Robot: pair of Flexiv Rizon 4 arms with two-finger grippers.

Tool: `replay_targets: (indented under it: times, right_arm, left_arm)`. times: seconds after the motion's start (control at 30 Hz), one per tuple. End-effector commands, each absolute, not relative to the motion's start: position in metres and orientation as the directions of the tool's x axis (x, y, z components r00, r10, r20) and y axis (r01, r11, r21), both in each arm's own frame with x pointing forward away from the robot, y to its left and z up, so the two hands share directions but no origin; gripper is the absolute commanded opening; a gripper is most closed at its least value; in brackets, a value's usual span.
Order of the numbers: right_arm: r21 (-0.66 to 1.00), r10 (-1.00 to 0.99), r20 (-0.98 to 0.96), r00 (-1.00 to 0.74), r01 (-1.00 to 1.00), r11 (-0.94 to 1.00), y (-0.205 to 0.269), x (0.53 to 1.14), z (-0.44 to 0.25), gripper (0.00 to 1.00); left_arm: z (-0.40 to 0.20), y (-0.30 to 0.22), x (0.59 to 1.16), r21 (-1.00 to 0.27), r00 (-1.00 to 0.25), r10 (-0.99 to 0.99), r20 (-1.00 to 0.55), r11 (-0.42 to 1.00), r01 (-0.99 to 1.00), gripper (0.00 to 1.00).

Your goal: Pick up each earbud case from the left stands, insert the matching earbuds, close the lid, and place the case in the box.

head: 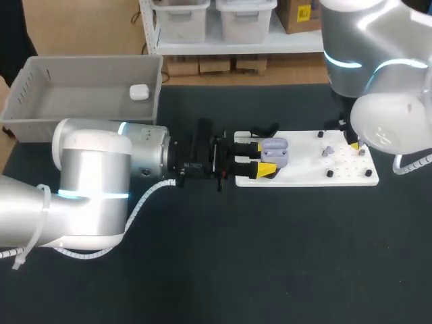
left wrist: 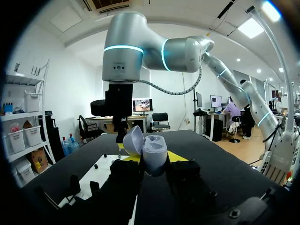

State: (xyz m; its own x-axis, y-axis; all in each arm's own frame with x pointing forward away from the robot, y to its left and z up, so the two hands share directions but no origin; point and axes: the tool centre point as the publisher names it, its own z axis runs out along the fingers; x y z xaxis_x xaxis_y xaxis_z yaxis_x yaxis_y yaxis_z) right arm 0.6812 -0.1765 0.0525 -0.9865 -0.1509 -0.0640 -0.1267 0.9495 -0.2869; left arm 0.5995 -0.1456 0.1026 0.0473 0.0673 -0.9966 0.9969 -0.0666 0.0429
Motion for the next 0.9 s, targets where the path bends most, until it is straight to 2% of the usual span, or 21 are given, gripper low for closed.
replay_targets:
  times: [0.03, 0.23, 0.43, 0.7, 0.9]
  right_arm:
    - [-0.279, -0.162, -0.116, -0.980, -0.124, 0.952, -0.171, 0.647, 0.086, 0.00]
    - [-0.222, -0.132, -0.159, -0.978, -0.095, 0.970, -0.142, 0.620, 0.127, 0.00]
    - [-0.164, -0.096, -0.104, -0.990, -0.078, 0.983, -0.098, 0.589, 0.144, 0.00]
    - [-0.189, -0.055, -0.105, -0.993, -0.034, 0.981, -0.047, 0.558, 0.156, 0.00]
    - [-0.190, -0.053, -0.109, -0.993, -0.032, 0.981, -0.044, 0.556, 0.159, 0.00]
  left_arm:
    - [0.102, -0.145, 0.598, 0.046, 0.050, 0.064, -0.997, -0.061, 0.997, 0.00]
    - [0.102, -0.145, 0.598, 0.046, 0.050, 0.064, -0.997, -0.061, 0.997, 0.00]
    - [0.102, -0.145, 0.598, 0.046, 0.050, 0.064, -0.997, -0.061, 0.997, 0.00]
    - [0.102, -0.145, 0.598, 0.046, 0.050, 0.064, -0.997, -0.061, 0.997, 0.00]
    - [0.102, -0.145, 0.598, 0.046, 0.050, 0.064, -0.997, -0.061, 0.997, 0.00]
